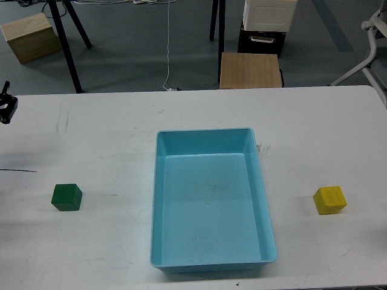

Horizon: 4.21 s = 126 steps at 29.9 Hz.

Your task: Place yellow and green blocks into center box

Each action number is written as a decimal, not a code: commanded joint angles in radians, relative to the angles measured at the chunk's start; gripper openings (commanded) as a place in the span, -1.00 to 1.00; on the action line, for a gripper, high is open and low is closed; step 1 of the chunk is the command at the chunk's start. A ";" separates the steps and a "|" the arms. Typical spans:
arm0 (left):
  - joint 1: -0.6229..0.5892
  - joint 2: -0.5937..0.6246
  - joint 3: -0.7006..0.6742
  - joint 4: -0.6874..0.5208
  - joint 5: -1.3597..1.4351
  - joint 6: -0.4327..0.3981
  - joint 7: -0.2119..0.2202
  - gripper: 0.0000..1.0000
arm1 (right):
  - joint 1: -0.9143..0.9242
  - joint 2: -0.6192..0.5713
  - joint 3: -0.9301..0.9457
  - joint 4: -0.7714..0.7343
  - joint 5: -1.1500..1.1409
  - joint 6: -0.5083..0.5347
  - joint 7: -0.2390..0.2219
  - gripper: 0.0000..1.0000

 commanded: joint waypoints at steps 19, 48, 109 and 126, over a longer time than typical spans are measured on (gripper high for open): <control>0.002 0.016 0.001 -0.002 0.003 0.000 0.000 1.00 | 0.108 0.192 -0.021 -0.105 -0.164 -0.076 0.000 0.98; 0.003 0.012 0.001 -0.002 0.003 0.000 0.003 1.00 | 0.142 0.355 -0.196 -0.213 0.129 -0.058 0.000 0.98; 0.002 0.007 0.001 0.007 0.083 0.000 0.003 1.00 | 0.220 0.429 -0.216 -0.288 0.132 0.150 0.000 0.98; 0.002 -0.016 0.001 0.017 0.122 0.000 0.005 1.00 | 0.111 0.338 -0.312 -0.340 0.450 0.146 0.000 0.98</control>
